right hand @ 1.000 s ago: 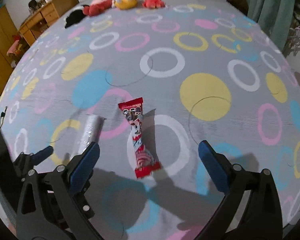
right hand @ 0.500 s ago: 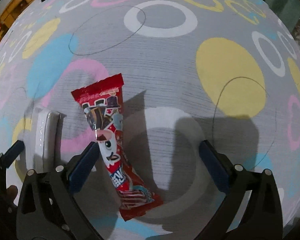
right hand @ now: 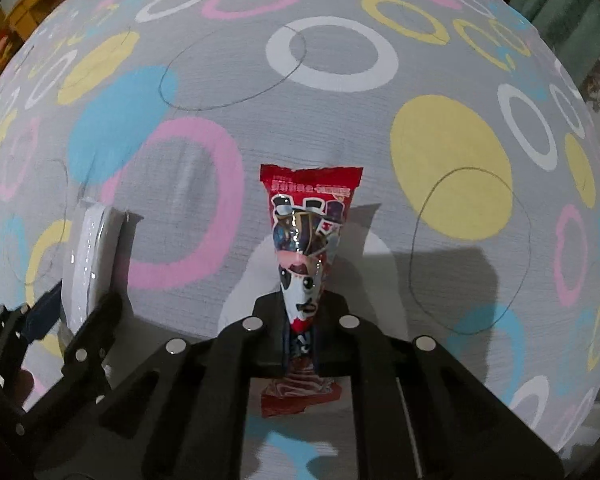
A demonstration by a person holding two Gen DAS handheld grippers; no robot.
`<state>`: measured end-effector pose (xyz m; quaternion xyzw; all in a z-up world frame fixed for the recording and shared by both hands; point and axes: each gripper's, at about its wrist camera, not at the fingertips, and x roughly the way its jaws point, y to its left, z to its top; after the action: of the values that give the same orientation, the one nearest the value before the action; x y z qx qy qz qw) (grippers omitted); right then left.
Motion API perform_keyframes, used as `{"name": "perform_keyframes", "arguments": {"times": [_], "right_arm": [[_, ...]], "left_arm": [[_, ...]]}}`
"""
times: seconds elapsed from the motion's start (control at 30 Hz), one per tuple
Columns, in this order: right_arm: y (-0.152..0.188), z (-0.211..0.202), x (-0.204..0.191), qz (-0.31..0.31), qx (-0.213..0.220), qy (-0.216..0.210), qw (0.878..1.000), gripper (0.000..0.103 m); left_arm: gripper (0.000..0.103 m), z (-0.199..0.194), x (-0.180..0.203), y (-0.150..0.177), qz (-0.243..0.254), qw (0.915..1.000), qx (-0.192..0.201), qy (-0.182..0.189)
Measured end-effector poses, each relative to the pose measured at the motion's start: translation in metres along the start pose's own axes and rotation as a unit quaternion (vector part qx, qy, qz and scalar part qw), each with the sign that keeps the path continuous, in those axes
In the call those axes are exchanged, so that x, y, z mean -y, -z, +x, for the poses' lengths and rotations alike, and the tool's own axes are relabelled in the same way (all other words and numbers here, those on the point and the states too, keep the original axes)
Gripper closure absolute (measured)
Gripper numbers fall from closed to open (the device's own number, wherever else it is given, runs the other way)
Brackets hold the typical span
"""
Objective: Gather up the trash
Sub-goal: 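Close the left tool on the white packet while the right tool grasps the red candy stick, then lift the white packet and red candy stick and carry them over the bag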
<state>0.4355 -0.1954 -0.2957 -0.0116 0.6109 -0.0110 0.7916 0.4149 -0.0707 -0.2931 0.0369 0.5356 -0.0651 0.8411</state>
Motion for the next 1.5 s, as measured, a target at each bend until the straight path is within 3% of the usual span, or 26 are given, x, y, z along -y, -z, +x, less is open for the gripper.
{"name": "perform_keyframes", "arguments": {"times": [0.43, 1.17, 1.5], "right_arm": [[-0.006, -0.013, -0.005, 0.004, 0.004, 0.002, 1.0, 0.096], [0.027, -0.081, 0.003, 0.008, 0.037, -0.012, 0.999, 0.096], [0.057, -0.124, 0.015, 0.014, 0.072, -0.022, 0.997, 0.096]], "left_arm": [[0.066, -0.015, -0.012, -0.003, -0.008, 0.9998, 0.017, 0.003], [0.066, -0.08, 0.008, 0.038, 0.01, 0.9979, 0.063, 0.0], [0.066, -0.11, 0.005, 0.059, 0.008, 0.9965, 0.084, -0.002]]}}
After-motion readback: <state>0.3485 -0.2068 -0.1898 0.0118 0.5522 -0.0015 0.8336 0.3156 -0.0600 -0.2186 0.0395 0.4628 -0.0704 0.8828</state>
